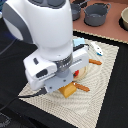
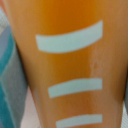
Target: Interact with the objects in diverse but meaningful ways.
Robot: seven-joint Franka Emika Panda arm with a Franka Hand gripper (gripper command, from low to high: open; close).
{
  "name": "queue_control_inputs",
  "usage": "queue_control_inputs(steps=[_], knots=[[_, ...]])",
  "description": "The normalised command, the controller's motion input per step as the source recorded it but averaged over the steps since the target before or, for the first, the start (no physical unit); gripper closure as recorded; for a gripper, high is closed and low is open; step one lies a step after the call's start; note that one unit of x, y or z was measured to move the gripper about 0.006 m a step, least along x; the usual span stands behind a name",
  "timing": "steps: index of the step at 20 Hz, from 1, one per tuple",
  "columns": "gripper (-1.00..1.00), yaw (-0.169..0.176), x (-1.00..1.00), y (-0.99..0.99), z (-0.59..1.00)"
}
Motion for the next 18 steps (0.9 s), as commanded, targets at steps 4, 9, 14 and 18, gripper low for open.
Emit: queue_control_inputs(steps=[4, 9, 14, 18], knots=[[1.00, -0.012, 0.29, -0.76, 0.07], [1.00, -0.015, 0.05, -0.74, 0.05], [1.00, -0.003, -0.04, -0.48, 0.11], [1.00, 0.005, 0.02, 0.28, -0.13]])
